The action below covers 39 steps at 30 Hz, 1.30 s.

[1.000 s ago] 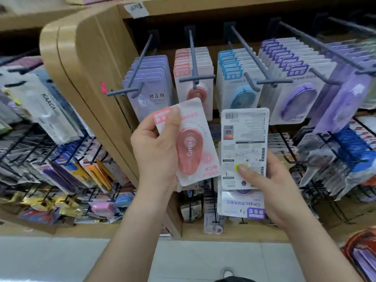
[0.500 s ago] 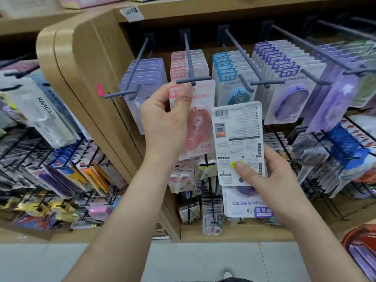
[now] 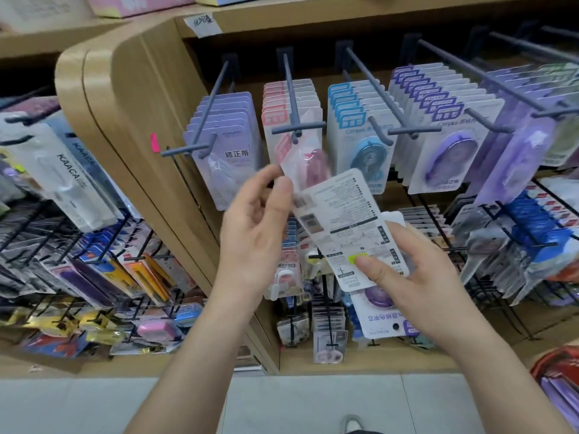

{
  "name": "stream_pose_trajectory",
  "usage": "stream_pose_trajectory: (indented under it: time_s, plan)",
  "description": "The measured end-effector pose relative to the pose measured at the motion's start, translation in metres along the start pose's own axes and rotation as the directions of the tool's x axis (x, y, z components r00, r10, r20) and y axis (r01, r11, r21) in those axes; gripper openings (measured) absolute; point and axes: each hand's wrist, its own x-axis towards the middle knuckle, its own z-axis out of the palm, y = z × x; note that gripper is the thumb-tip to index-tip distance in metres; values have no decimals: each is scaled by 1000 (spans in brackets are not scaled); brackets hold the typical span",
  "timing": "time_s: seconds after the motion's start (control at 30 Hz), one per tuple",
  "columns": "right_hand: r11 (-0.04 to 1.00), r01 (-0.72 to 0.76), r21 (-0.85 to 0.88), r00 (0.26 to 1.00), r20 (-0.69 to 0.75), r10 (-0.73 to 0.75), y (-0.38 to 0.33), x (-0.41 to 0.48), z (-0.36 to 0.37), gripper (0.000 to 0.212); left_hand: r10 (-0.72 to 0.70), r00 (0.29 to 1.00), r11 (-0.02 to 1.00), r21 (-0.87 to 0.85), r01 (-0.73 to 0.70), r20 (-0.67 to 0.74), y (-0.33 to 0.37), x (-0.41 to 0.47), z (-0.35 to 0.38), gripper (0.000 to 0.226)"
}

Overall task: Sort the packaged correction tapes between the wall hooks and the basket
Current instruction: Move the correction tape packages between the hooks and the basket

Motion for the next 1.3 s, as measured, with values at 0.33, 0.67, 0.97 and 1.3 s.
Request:
stream_pose_trajectory:
  time_s: [0.33, 0.67, 0.97, 1.3]
  plan:
    - [997, -72, -37, 992, 100, 75, -2, 9, 7, 21, -69, 996, 977, -199, 78, 54, 12, -23, -5, 20]
    - [878, -313, 362, 934, -54, 354, -2, 23, 10, 34, 474, 846, 828, 205, -523, 242, -8, -38, -19, 40]
    - [825, -204, 527, 969, -10, 245, -8, 23, 17, 24, 436, 841, 783, 327, -530, 320, -21, -41, -17, 45]
    - [987, 14, 157, 999, 48, -22, -3, 28, 8, 21, -229, 936, 915, -270, 301, 269, 14, 4, 9, 28]
